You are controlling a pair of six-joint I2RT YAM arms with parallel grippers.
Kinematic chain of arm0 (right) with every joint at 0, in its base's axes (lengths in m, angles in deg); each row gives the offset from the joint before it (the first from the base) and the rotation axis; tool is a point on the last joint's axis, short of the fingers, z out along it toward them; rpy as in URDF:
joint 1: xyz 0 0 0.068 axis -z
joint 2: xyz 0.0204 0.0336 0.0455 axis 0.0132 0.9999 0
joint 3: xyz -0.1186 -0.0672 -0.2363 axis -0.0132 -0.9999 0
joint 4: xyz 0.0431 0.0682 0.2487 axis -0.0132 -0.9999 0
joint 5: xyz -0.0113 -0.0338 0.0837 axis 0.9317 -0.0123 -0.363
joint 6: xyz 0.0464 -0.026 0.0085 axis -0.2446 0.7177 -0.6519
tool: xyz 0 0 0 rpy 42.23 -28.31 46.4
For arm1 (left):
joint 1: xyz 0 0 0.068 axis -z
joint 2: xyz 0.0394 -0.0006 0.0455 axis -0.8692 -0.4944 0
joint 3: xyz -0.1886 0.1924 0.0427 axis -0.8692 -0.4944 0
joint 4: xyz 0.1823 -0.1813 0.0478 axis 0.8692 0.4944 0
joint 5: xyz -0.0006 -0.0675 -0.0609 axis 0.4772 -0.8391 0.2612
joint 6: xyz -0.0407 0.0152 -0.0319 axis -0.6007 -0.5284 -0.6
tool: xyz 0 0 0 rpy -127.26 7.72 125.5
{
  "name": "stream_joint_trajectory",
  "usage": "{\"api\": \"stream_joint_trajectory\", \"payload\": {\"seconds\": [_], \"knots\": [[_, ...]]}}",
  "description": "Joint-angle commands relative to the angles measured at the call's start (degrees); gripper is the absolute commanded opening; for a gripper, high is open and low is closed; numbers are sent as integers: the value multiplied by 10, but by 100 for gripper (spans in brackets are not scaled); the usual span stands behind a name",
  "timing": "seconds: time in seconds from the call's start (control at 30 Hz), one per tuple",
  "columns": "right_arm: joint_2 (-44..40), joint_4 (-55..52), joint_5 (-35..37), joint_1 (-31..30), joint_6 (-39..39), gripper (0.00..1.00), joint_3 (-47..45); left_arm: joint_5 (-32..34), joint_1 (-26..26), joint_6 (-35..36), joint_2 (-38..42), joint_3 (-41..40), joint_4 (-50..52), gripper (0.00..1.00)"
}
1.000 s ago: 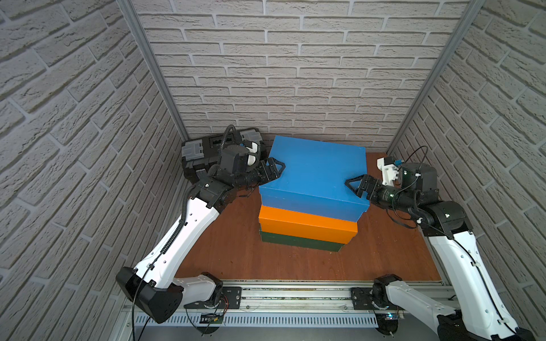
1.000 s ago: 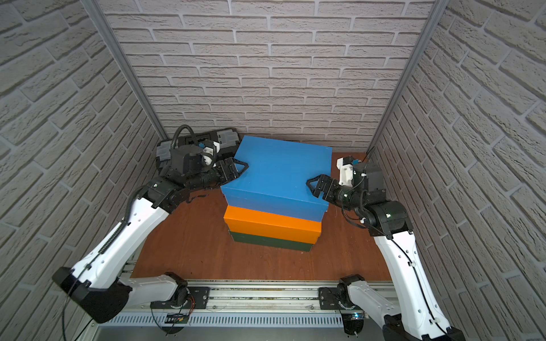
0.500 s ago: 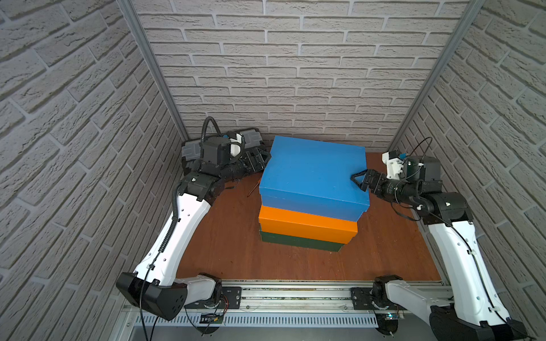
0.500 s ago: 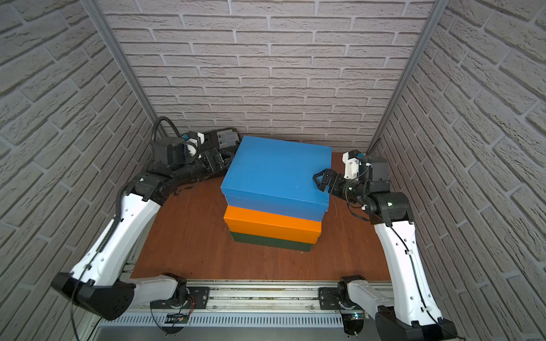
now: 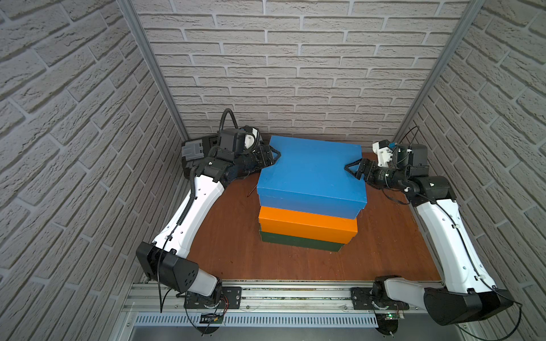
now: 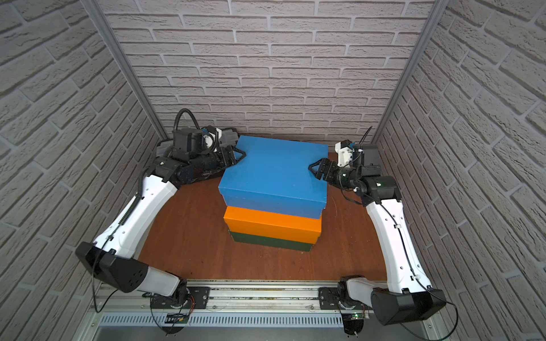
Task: Stack the shoeboxes
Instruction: Move the shoebox to the shoebox.
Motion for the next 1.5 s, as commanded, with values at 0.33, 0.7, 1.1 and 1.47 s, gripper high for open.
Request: {"api": "stream_joint_trajectory", "payload": {"seconds": [0.33, 0.7, 1.1, 1.47], "knots": [[-74, 11, -38, -1, -6, 75, -39, 14, 45, -8, 73, -60, -20, 74], [-74, 14, -29, 0, 5, 76, -59, 30, 58, -18, 96, -80, -9, 72], [-78, 3, -10, 1, 10, 87, -51, 60, 51, -1, 100, -76, 4, 86], [-91, -13, -14, 83, 19, 99, -10, 40, -58, 8, 129, -71, 19, 95]]}}
